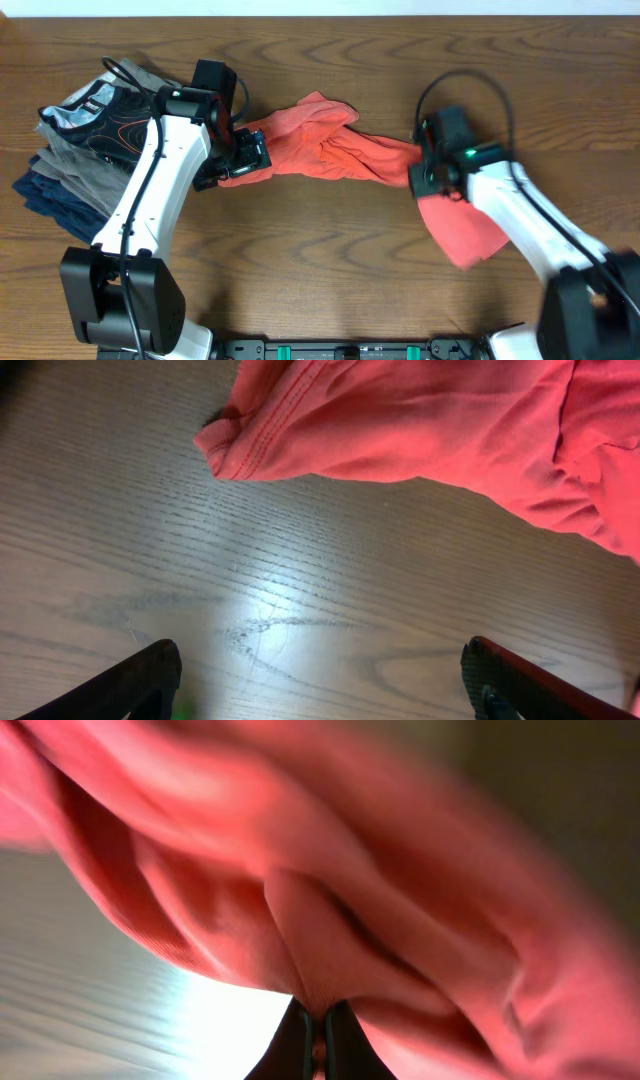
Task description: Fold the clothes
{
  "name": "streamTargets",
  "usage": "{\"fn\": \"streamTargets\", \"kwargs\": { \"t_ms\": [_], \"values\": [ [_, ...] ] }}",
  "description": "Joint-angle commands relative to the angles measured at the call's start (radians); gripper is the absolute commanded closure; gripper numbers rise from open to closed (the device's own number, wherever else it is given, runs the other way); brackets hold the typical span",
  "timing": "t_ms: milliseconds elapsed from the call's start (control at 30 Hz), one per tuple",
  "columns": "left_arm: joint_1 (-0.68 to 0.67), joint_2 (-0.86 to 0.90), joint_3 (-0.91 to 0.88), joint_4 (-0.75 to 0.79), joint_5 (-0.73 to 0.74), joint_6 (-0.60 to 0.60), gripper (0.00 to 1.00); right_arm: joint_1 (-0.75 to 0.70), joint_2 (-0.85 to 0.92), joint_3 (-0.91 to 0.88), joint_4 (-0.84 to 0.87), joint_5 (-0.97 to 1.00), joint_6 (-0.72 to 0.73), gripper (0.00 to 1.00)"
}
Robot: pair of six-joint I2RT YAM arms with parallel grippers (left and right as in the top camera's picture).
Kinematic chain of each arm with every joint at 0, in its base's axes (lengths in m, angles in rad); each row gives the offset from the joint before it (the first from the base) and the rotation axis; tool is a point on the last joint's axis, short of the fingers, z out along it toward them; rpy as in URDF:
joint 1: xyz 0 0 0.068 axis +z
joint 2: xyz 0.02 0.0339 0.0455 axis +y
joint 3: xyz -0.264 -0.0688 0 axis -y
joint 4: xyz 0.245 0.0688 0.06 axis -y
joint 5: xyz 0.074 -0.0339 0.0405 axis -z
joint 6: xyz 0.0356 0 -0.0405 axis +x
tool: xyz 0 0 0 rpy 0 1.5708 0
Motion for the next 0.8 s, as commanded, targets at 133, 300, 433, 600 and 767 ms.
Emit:
{"fn": "streamTargets", "kwargs": {
  "t_ms": [133,300,433,600,767],
  "values": [
    [0.002,-0.002,-0.006,-0.003,-0.005,-0.002,0.09,-0.014,-0.225,0.152,-0.014,0.043,0.020,0.98],
    [0.002,-0.002,-0.006,-0.002,-0.005,-0.002,0.09,-0.040,-0.242,0.151,-0.160,0.292,0.193,0.98],
    [0.002,-0.002,-0.006,0.006,-0.005,-0.002,0.09,-0.094,-0.238,0.144,-0.379,0.517,0.506,0.99],
    [0.002,-0.002,-0.006,0.032,-0.004,-0.002,0.09,-0.157,-0.238,0.136,-0.434,0.518,0.537,0.97],
    [0.002,-0.002,-0.006,0.062,-0.004,-0.002,0.08,-0.159,-0.238,0.136,-0.243,0.293,0.362,0.33]
  ]
}}
